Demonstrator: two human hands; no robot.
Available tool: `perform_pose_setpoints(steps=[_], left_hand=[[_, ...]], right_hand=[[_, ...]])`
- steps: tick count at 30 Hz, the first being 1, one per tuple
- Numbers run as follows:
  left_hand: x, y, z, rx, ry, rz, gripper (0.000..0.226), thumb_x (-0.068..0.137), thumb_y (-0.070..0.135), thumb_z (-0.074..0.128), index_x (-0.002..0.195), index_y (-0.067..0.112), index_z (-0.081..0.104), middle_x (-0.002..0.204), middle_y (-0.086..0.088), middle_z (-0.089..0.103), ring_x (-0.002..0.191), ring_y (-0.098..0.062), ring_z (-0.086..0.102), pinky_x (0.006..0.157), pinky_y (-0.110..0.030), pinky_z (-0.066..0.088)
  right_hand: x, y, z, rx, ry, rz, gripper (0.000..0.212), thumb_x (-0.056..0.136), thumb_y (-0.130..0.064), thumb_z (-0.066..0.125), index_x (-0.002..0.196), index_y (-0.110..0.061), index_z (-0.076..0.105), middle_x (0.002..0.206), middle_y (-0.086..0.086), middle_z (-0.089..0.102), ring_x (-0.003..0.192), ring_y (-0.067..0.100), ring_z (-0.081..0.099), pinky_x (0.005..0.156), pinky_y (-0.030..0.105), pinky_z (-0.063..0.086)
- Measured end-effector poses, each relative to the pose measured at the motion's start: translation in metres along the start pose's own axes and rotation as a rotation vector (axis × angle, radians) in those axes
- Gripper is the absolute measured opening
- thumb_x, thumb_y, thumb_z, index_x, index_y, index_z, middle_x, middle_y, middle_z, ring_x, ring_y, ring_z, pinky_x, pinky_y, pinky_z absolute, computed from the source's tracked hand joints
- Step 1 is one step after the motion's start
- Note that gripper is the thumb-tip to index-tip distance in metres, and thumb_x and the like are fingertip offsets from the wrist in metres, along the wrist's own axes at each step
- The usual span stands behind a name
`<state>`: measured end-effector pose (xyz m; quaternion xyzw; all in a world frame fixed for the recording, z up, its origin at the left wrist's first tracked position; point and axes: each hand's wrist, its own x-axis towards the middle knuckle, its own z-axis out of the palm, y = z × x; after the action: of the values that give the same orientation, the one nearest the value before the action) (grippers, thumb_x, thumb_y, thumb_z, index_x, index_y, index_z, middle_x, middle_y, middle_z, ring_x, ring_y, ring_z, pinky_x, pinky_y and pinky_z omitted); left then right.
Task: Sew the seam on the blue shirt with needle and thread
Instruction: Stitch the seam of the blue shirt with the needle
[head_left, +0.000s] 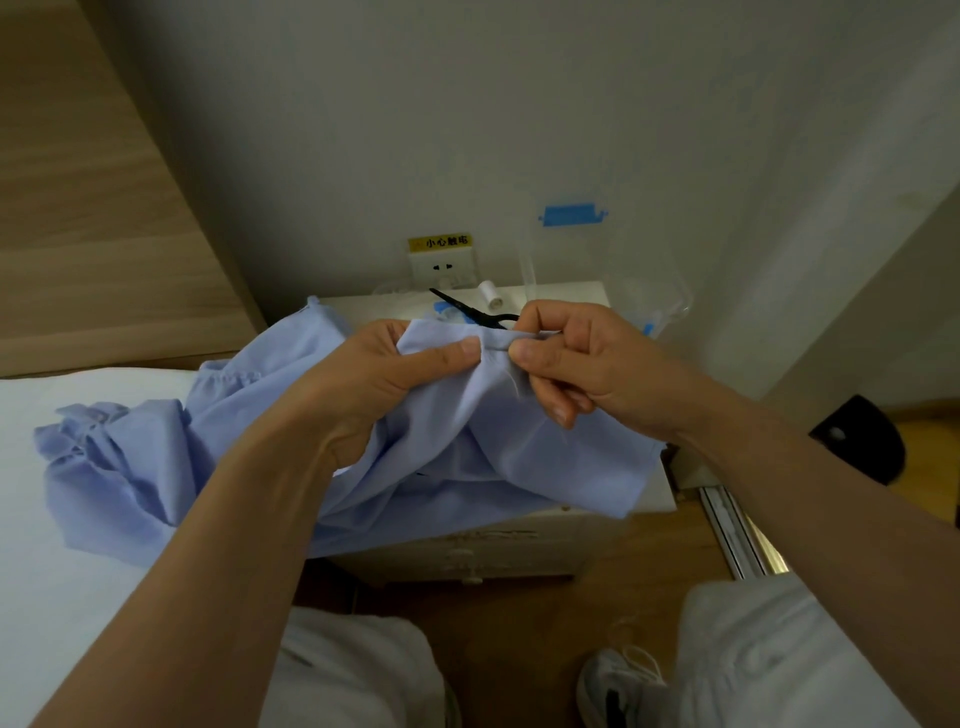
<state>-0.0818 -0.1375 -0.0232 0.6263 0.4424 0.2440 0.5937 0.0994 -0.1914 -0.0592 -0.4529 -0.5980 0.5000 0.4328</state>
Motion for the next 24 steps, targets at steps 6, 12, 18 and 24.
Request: perform_pose_setpoints(steps=[6,12,18,24], left_hand=[[0.001,-0.001,0.001,-0.037,-0.013,0.007,0.039,0.089,0.012,0.059,0.052,0.022,0.066,0.045,0.008,0.062,0.044,0.004,0.057,0.045,-0.008,0.043],[0.002,-0.001,0.000,-0.099,-0.019,0.019,0.024,0.077,0.023,0.063,0.054,0.024,0.072,0.053,0.007,0.067,0.051,0.001,0.062,0.048,-0.011,0.046],[0.005,-0.006,0.002,-0.054,-0.009,-0.007,0.019,0.089,0.015,0.059,0.070,0.019,0.062,0.048,0.008,0.064,0.046,0.003,0.059,0.045,-0.009,0.045],[0.012,-0.010,0.001,-0.035,0.056,0.049,0.019,0.092,0.019,0.056,0.074,0.020,0.062,0.047,0.015,0.063,0.049,0.008,0.059,0.048,-0.005,0.044]], right_hand=[[0.000,-0.004,0.004,0.019,0.024,-0.005,0.020,0.094,-0.020,0.052,0.079,-0.008,0.052,0.047,0.003,0.057,0.036,0.010,0.036,0.042,0.018,0.034],[0.002,-0.004,0.003,0.025,0.066,0.000,0.015,0.101,-0.011,0.044,0.093,-0.012,0.056,0.057,0.005,0.063,0.043,0.011,0.042,0.049,0.022,0.044],[0.001,-0.007,0.010,0.025,0.025,-0.023,0.012,0.103,-0.009,0.039,0.112,-0.010,0.047,0.061,0.007,0.062,0.044,0.013,0.040,0.051,0.027,0.046],[0.007,0.001,0.005,-0.111,0.330,-0.056,0.017,0.098,-0.015,0.054,0.113,-0.010,0.050,0.075,0.001,0.065,0.065,0.011,0.057,0.066,0.024,0.050]])
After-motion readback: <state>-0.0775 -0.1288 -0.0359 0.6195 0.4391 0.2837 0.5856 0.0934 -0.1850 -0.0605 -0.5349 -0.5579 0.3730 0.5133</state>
